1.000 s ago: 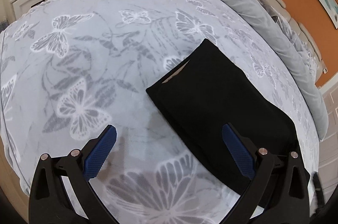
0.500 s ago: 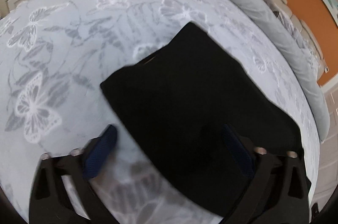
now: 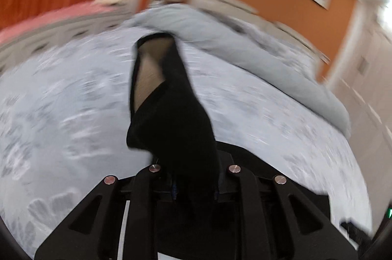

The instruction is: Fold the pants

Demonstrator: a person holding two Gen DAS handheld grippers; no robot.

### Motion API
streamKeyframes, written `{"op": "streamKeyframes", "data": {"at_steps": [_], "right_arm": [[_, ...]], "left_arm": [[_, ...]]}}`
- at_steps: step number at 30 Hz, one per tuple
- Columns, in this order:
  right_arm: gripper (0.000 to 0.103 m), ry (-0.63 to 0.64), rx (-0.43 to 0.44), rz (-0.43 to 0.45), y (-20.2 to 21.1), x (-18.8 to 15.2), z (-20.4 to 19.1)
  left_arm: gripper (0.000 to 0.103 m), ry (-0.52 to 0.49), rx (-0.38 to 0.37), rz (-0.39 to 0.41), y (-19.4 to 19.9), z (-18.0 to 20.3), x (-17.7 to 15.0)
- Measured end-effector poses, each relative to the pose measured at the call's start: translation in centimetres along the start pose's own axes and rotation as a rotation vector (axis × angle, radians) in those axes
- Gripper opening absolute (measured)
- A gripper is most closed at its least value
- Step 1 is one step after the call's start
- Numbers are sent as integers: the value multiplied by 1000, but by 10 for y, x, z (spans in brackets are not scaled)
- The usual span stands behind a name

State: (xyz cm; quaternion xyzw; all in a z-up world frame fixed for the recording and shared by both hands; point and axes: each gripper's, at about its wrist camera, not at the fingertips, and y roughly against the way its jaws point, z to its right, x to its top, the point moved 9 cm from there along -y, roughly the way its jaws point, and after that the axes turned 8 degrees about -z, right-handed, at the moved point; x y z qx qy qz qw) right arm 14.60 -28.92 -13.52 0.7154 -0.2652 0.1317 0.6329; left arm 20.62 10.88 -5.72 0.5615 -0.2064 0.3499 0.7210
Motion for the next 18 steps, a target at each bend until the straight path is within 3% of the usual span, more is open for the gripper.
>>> {"op": "streamKeyframes", "data": {"at_steps": [4,6,7,8,10,12,15,18], "right_arm": [[63,-22,16,-10,-1,-1,6],[63,-17,20,-24,-5,-1,5],[63,-16,20,-30,-7,-1,4],[63,-21,28,-38,-10,0,2],[63,-57,84,-46,-11,4,-6],[68,-88,173,-47,-9,9,-24],[80,-77,347,-58,-5,13,-71],[82,-47,466,-111,-13,9,-118]], "left_arm": [[20,-182,-37,-141,-35,73,-57],[27,-248,-16,-231,-56,90,-91],[27,-277,29,-257,-63,93,-105],[28,-301,58,-251,-62,94,-110],[49,-315,40,-211,-45,100,-106],[98,-288,-28,-147,-14,99,-93],[98,-262,-58,33,42,80,-70],[98,-264,-28,69,54,67,-56]]}}
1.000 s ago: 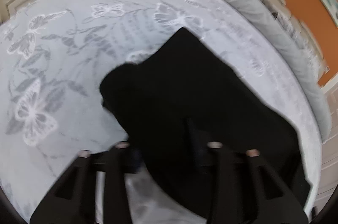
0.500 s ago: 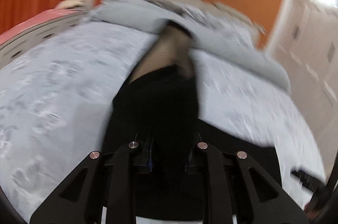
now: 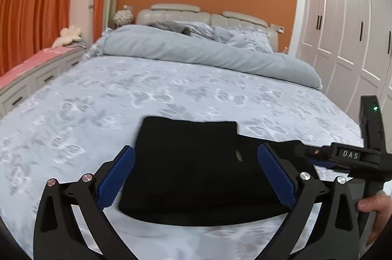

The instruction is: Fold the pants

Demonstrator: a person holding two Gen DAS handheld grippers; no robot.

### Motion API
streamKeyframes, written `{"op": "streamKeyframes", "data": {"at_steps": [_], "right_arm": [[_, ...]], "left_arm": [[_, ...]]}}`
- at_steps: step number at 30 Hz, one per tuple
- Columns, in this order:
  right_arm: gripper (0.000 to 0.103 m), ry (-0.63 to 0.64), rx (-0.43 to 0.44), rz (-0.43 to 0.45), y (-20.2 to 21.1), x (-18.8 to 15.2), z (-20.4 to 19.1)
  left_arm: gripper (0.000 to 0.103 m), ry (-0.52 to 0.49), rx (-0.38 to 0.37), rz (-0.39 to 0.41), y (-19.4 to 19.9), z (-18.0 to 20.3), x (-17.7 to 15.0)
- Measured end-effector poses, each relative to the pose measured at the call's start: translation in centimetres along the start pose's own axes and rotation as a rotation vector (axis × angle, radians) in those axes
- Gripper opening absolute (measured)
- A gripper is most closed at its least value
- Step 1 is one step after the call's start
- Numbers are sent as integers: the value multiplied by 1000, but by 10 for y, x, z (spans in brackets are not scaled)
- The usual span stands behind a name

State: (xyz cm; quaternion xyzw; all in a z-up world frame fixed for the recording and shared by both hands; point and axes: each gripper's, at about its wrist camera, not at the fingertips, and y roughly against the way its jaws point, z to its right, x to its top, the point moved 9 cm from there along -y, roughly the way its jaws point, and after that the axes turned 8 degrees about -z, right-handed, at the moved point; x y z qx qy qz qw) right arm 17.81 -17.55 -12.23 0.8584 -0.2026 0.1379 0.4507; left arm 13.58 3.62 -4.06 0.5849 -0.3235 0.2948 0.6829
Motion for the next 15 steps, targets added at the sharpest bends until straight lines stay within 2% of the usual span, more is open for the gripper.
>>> {"op": "streamKeyframes", "data": {"at_steps": [2,6,8,10,13,15], "right_arm": [[83,-1,20,-49,-26,-5,-15],[84,-14,-6,-146,-82,-17,-26],[83,19,-49,-114,-95,-16,-32],[23,110,-65,-108,-103,-16,-49],[16,174,-45,-58,-91,-10,-77],[15,215,-24,38,-56,6,-98]], "left_arm": [[98,54,17,-37,-7,-28,-2],[98,129,56,-129,-24,-76,-15],[98,136,114,-129,-24,-99,-17],[98,130,155,-120,-23,-114,-18],[98,133,198,-118,-18,-135,-21],[98,141,215,-117,-12,-142,-22]]}}
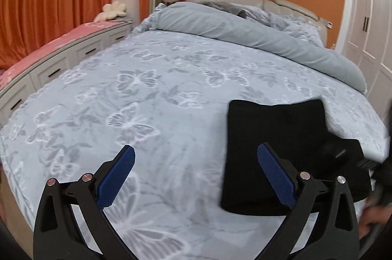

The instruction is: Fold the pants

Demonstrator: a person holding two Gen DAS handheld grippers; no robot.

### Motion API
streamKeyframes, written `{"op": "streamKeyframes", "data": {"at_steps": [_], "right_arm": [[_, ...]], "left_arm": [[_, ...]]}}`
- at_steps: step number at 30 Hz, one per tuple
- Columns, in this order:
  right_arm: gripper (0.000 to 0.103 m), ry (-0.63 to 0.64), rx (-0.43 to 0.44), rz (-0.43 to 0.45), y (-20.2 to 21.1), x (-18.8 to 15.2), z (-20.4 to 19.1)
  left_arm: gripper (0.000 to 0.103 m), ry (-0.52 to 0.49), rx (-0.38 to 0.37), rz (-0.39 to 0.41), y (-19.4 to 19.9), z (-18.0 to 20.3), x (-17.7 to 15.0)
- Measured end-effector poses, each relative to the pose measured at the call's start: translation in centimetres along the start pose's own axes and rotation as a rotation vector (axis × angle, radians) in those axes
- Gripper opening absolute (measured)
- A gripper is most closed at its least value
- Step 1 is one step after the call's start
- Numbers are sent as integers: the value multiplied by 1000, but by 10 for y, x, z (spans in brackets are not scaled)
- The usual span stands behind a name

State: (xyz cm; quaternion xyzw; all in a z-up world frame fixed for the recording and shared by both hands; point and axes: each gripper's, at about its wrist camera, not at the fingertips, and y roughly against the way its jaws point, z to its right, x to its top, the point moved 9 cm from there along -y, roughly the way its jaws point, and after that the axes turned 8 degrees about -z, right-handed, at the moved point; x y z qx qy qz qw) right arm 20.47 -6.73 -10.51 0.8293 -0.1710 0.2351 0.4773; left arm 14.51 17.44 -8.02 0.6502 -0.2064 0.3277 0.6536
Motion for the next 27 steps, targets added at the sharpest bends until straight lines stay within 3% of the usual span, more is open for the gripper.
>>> {"op": "streamKeyframes", "data": {"at_steps": [2,5,9,17,19,21,23,25,27], "right_arm": [[15,27,-9,66,34,14,-2],[15,18,-119,133,80,18,35],[15,-101,-220,73,95,-10,111],[15,-133,-271,-35,84,-49,164],[23,-140,-261,-92,68,-58,176],[25,-138,-238,-117,65,-65,183],[41,-151,-256,-104,83,-64,181],[71,-145,-296,-57,109,-69,183],[74,-148,-320,-61,114,-76,192]], "left_arm": [[98,11,-18,5,4,-1,2],[98,-2,-35,11,8,8,2],[98,-41,-56,-3,2,34,-3],[98,-130,-114,-35,-7,109,-20],[98,-145,-122,-52,-13,124,-25],[98,-162,-122,-88,-24,138,-32],[98,-170,-112,-128,-37,145,-40],[98,-159,-115,-159,-46,146,-44],[98,-138,-152,-226,-60,147,-50]]}}
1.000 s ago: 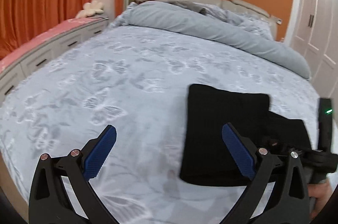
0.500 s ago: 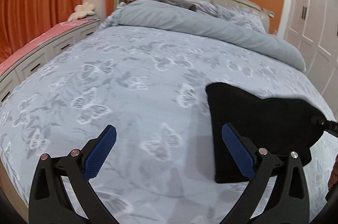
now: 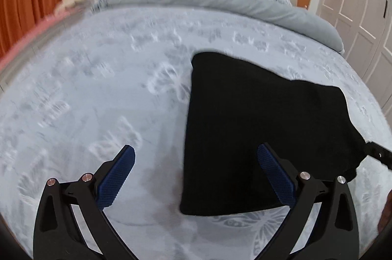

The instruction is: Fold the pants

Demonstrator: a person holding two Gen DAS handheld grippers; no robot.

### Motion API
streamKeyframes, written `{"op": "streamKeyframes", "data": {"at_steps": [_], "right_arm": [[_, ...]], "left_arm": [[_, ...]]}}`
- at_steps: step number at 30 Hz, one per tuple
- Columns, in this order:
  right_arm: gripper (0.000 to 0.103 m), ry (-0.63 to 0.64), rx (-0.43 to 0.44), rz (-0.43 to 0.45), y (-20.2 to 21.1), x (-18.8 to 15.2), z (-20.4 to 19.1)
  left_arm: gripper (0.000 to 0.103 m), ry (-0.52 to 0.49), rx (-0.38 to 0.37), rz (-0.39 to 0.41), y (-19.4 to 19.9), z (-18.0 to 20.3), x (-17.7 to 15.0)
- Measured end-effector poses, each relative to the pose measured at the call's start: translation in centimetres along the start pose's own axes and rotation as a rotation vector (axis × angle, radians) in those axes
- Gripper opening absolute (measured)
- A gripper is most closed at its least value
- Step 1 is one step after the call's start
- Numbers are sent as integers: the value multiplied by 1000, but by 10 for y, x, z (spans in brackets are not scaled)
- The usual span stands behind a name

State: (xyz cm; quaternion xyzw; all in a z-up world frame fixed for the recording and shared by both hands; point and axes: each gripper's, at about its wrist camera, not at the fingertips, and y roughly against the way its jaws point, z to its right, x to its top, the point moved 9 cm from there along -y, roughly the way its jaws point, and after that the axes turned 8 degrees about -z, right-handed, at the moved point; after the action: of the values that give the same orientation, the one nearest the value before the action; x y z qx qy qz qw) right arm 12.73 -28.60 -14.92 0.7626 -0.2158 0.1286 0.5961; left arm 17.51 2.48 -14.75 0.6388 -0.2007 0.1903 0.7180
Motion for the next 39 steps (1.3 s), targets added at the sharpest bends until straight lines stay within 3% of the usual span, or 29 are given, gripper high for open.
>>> {"op": "streamKeyframes", "data": {"at_steps": [2,4,7,8,9,10,12,14,16,19,20,22,24,25,26,27,29,30,31,33,35,36,39], "right_arm": [[74,-55,57,-46,-14,-7,9],[74,-137,194,-106,-31,-14,6],[75,-161,278,-183,-58,-24,-5],[75,-177,284,-167,-61,-24,-6],[63,-180,284,-143,-61,-21,-8],[44,-162,300,-142,-59,-18,-15],[38,-145,304,-114,-44,-12,-23],[35,-126,357,-78,-18,-7,-34],[35,-108,398,-60,6,-9,-40],[36,-69,393,-47,43,-27,-43],[37,-76,391,-57,45,-36,-39],[46,-86,354,-126,31,-67,-25],[53,-117,190,-199,7,-98,-3],[54,-117,169,-190,8,-103,1],[54,-97,168,-157,15,-103,-2],[56,-28,97,-83,34,-100,-6],[73,143,-81,62,65,-99,-16],[83,270,-181,145,81,-103,-29],[84,341,-231,177,85,-104,-37],[83,490,-303,161,73,-119,-55],[78,537,-317,81,48,-124,-59],[66,566,-322,44,35,-128,-58],[52,578,-327,-18,12,-131,-50]], "left_arm": [[98,41,-31,-54,-15,-2,-4],[98,98,-86,-107,-31,-1,-9],[98,140,-160,-164,-49,9,-14],[98,145,-169,-168,-54,11,-15],[97,145,-167,-157,-54,12,-14],[87,132,-182,-141,-53,16,-12],[54,99,-182,-131,-40,22,-10],[38,68,-218,-125,-19,25,-9],[35,79,-274,-144,3,23,-15],[35,103,-382,-218,37,21,-40],[35,78,-384,-230,45,24,-49],[42,11,-320,-244,46,26,-67],[56,-21,-223,-277,38,21,-88],[55,-27,-156,-265,38,14,-93],[60,-29,-122,-223,45,8,-95],[73,-37,-103,-155,59,4,-91],[98,-69,-27,-7,90,-2,-78],[98,-84,25,101,110,-5,-70],[98,-98,75,161,122,-6,-66],[98,-133,108,190,127,1,-64],[98,-164,76,132,114,15,-69],[98,-175,65,108,106,20,-71],[98,-240,66,53,93,36,-90]]}}
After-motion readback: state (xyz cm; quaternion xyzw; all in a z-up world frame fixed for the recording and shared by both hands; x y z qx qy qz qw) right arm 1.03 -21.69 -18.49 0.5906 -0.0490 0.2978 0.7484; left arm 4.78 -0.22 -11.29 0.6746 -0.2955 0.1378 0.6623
